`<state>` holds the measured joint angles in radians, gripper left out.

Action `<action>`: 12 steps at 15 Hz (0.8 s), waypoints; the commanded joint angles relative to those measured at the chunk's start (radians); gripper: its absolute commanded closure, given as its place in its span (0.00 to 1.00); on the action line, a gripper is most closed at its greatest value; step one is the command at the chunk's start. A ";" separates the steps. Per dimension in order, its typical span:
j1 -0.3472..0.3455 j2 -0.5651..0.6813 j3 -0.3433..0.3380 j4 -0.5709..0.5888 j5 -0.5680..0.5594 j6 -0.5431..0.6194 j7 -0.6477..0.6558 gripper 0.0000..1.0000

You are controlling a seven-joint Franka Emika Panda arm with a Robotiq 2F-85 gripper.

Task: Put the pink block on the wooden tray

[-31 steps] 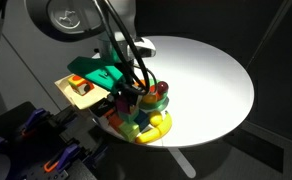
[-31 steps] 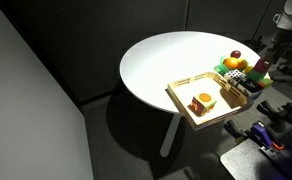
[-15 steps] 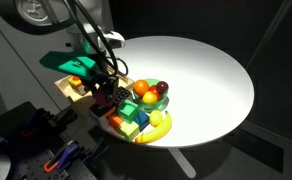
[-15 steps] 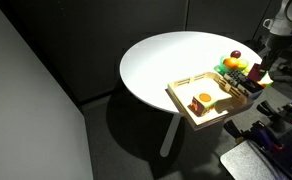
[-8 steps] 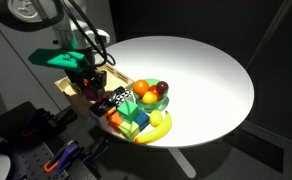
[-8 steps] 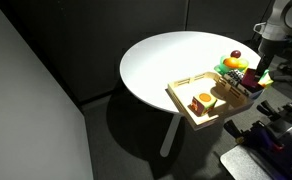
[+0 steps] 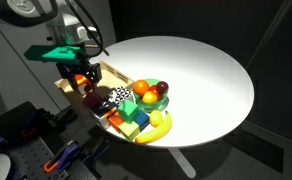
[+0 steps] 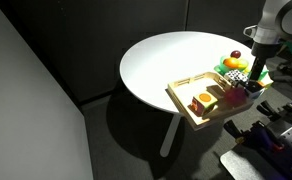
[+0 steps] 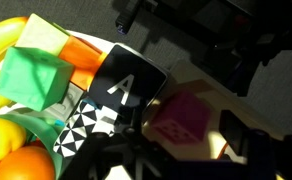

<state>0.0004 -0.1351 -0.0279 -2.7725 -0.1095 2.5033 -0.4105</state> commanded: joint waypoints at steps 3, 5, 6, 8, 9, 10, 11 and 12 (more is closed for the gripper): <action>0.013 -0.043 0.004 0.003 0.010 -0.030 0.029 0.00; 0.014 -0.061 -0.002 -0.004 0.053 -0.025 0.061 0.00; 0.016 -0.069 -0.004 -0.003 0.077 -0.030 0.077 0.00; 0.020 -0.085 -0.004 -0.002 0.144 -0.036 0.126 0.00; 0.023 -0.133 -0.001 -0.002 0.180 -0.076 0.161 0.00; 0.024 -0.150 0.001 -0.008 0.210 -0.081 0.196 0.00; 0.024 -0.177 0.004 -0.018 0.232 -0.089 0.235 0.00; 0.023 -0.188 0.008 -0.008 0.248 -0.097 0.281 0.00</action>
<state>0.0125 -0.2338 -0.0233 -2.7712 0.0858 2.4539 -0.2424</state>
